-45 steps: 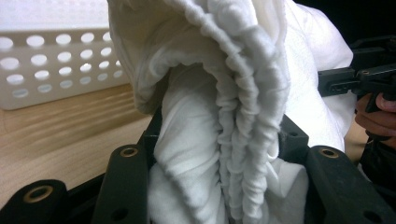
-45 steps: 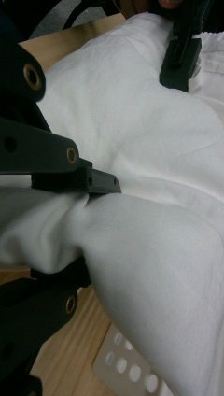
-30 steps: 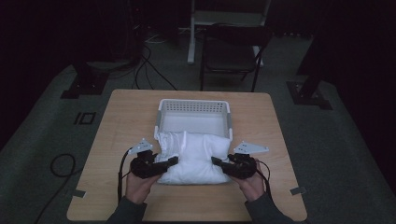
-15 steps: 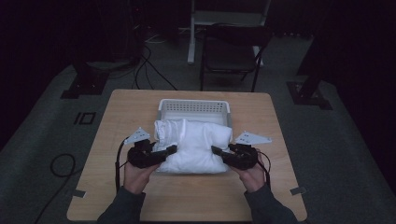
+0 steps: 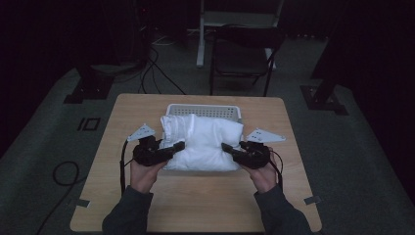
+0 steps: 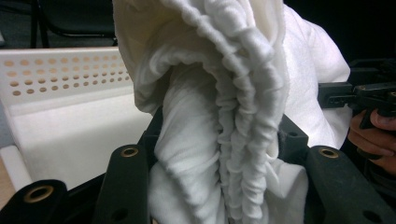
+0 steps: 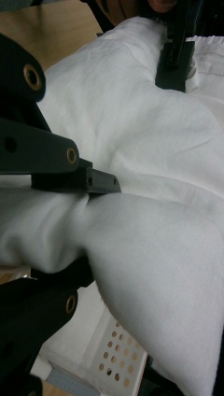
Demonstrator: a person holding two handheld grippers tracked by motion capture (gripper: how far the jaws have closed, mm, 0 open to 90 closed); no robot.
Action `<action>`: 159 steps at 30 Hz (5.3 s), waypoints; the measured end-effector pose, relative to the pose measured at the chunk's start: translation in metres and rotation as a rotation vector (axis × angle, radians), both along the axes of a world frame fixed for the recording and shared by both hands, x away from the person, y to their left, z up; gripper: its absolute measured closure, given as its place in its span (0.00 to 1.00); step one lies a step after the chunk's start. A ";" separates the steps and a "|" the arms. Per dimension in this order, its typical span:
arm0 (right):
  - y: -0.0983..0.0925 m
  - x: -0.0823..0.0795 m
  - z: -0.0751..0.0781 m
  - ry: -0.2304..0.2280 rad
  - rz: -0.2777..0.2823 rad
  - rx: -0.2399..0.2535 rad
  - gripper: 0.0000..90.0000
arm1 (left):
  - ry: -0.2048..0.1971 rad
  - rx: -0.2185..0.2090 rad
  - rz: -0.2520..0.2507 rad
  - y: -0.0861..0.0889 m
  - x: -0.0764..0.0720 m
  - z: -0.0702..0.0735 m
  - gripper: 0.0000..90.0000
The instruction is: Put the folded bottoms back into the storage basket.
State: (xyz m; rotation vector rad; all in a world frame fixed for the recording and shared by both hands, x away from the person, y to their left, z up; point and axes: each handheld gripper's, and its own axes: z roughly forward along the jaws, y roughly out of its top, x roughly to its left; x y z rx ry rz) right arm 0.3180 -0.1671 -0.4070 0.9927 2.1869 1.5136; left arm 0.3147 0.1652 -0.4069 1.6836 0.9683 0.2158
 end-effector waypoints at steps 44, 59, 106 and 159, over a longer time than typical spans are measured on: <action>0.001 0.041 0.023 -0.036 -0.058 -0.017 0.74 | -0.036 0.024 0.064 -0.011 0.042 0.022 0.59; 0.005 0.060 0.018 -0.017 -0.080 -0.008 0.74 | -0.029 0.041 0.084 -0.009 0.062 0.016 0.59; 0.020 0.100 -0.003 0.043 -0.136 -0.001 0.75 | 0.031 0.070 0.132 -0.005 0.096 -0.001 0.59; 0.029 0.130 -0.028 0.109 -0.209 -0.091 0.75 | 0.132 0.080 0.188 -0.013 0.129 -0.035 0.59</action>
